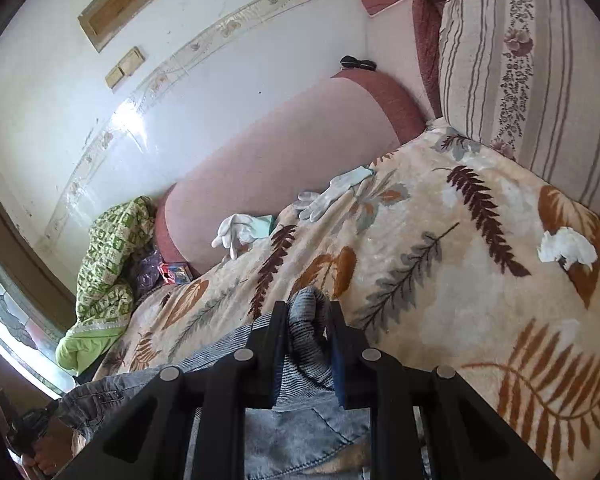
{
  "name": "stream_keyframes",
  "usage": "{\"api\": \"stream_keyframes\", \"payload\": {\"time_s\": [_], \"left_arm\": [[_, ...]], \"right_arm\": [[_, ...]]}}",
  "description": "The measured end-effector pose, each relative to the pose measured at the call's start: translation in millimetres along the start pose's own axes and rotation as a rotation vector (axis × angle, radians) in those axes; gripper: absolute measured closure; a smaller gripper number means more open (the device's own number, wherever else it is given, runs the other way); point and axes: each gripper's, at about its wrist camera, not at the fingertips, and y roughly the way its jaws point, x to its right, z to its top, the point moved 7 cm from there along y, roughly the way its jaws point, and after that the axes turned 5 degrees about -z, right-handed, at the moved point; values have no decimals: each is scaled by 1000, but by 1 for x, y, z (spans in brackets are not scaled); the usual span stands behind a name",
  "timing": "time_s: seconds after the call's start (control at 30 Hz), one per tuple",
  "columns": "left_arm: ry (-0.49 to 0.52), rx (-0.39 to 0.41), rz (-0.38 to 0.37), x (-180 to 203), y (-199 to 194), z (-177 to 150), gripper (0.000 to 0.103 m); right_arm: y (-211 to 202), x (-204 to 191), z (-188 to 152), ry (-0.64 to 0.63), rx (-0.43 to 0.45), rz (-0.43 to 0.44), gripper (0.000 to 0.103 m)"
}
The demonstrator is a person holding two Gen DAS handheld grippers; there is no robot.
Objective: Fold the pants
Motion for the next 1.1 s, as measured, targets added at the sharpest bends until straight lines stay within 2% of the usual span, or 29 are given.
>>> {"api": "stream_keyframes", "payload": {"time_s": [0.13,0.2,0.33,0.43,0.5,0.57,0.7,0.8,0.87,0.93,1.03,1.1], "left_arm": [[-17,31,-36,-12,-50,-20,101],[15,32,-23,-17,-73,-33,101],[61,-35,19,-35,-101,-68,101],[68,-144,95,-57,-100,-97,100],[49,-217,121,-70,-97,-115,100],[50,-240,149,-77,-100,-124,100],[87,-200,209,-70,-116,-116,99],[177,-72,315,-52,-136,-92,99],[210,-20,276,-32,-143,-83,99],[255,-25,202,-6,-136,-84,99],[315,-91,111,33,-103,-105,99],[332,-173,41,60,-72,-128,99]], "right_arm": [[-39,21,-16,83,19,60,83],[-56,27,-28,87,16,70,83],[-88,33,-54,35,-25,77,83],[-98,41,-85,-64,-152,27,83],[-99,56,-109,-95,-294,-11,79],[-104,72,-132,-126,-420,-39,79],[-125,100,-142,-184,-436,-139,79],[-135,108,-129,-153,-386,-136,79],[-135,107,-116,-117,-342,-126,78],[-124,95,-108,-94,-336,-107,75],[-89,72,-109,-54,-383,-97,74],[-66,49,-114,-7,-426,-42,73]]}}
